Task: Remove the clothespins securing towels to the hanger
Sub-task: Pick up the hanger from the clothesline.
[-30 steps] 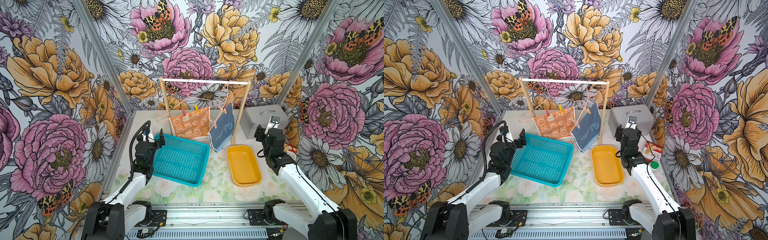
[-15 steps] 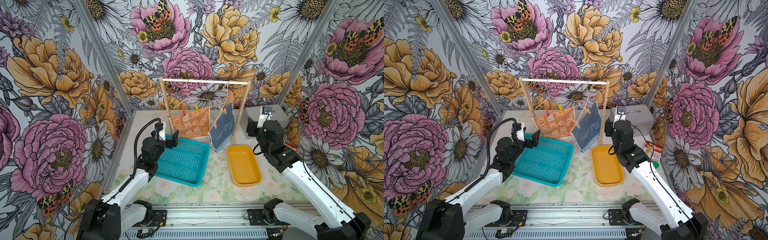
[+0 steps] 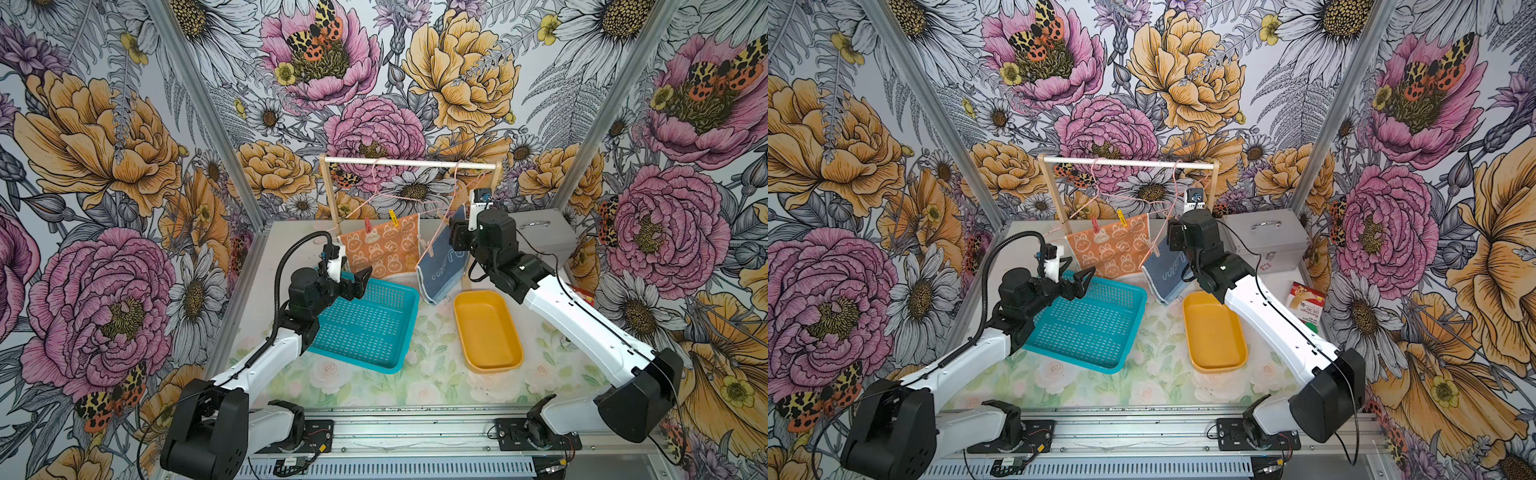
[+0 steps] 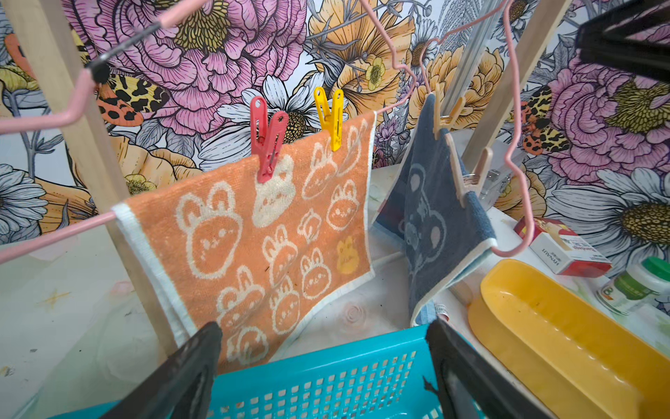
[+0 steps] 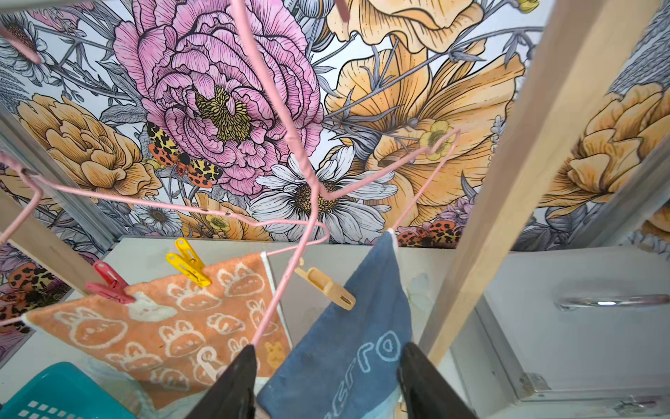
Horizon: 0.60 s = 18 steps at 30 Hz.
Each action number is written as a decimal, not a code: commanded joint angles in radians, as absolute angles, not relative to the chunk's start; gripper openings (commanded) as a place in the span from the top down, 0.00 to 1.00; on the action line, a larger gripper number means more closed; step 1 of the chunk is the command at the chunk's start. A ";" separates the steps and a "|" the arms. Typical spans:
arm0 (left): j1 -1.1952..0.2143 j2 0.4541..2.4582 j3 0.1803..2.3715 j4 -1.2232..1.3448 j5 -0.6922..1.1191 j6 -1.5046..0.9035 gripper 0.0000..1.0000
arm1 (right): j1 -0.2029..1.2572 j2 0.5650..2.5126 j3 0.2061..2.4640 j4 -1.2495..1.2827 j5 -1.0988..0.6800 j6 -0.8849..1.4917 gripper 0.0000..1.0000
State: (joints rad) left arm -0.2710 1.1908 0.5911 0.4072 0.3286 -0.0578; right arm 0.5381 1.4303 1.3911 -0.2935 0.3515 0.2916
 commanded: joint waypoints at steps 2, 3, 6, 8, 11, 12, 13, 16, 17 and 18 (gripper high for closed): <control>-0.268 1.198 0.625 0.408 0.381 -0.076 0.10 | 0.540 1.481 1.479 -0.298 0.302 0.353 0.38; -0.268 1.200 0.627 0.407 0.383 -0.079 0.10 | 0.540 1.492 1.491 -0.298 0.296 0.359 0.38; -0.271 1.202 0.627 0.407 0.385 -0.080 0.11 | 0.540 1.526 1.522 -0.297 0.307 0.380 0.40; -0.271 1.201 0.627 0.407 0.388 -0.079 0.11 | 0.536 1.546 1.540 -0.297 0.320 0.395 0.42; -0.271 1.198 0.627 0.404 0.385 -0.077 0.11 | 0.533 1.580 1.569 -0.298 0.336 0.408 0.43; -0.271 1.198 0.629 0.402 0.384 -0.077 0.11 | 0.531 1.588 1.575 -0.298 0.345 0.411 0.44; -0.271 1.196 0.629 0.399 0.384 -0.075 0.11 | 0.530 1.599 1.583 -0.298 0.356 0.415 0.45; -0.272 1.194 0.630 0.396 0.382 -0.072 0.11 | 0.521 1.616 1.595 -0.297 0.369 0.438 0.46; -0.271 1.195 0.629 0.396 0.382 -0.072 0.10 | 0.516 1.623 1.599 -0.296 0.362 0.444 0.46; -0.271 1.194 0.629 0.396 0.382 -0.071 0.11 | 0.513 1.629 1.605 -0.297 0.360 0.446 0.46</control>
State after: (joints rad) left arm -0.2710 1.1938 0.6041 0.4053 0.3592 -0.0723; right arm 0.5285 1.6089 1.5646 -0.3000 0.3397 0.4122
